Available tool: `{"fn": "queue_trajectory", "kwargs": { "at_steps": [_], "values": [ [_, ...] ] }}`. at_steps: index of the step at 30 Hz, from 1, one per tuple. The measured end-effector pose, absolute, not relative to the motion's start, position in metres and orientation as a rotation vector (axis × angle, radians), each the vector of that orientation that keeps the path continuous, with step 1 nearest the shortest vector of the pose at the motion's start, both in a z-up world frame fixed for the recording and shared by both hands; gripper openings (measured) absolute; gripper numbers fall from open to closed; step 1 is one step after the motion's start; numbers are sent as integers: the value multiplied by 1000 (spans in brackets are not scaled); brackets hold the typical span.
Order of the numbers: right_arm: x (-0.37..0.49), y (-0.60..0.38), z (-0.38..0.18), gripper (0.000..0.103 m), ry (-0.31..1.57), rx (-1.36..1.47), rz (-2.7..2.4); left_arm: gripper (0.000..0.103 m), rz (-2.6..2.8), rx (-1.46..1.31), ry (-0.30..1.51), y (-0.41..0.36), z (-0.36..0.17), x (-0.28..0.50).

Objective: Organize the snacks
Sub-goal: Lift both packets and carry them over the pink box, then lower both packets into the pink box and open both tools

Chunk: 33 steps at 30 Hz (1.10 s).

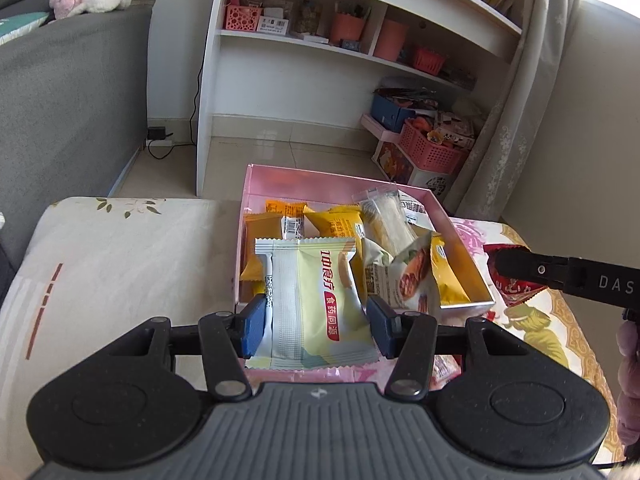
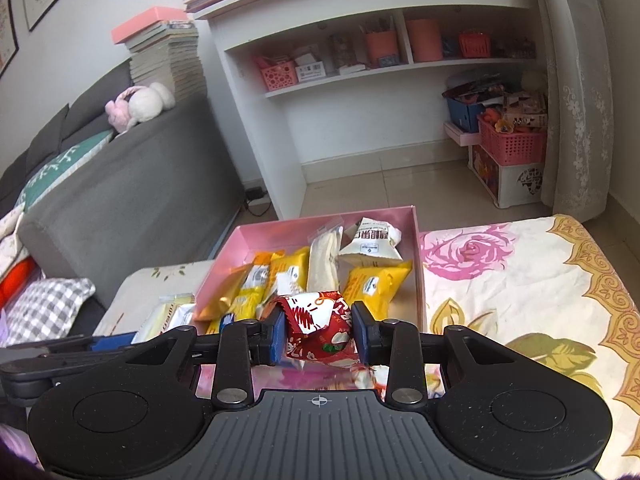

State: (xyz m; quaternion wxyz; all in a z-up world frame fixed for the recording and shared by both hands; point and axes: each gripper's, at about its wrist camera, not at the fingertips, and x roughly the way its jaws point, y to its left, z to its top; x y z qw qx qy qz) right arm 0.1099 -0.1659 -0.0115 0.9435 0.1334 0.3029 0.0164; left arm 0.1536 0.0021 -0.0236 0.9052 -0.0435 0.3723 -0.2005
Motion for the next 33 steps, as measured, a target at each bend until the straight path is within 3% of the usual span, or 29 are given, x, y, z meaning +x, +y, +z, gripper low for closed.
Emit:
{"fn": "queue_trajectory", "kwargs": {
  "at_steps": [33],
  "values": [
    [240,-124,-22,33,664,168,81,50,-476,-14,750,-14,-52,204]
  ]
}}
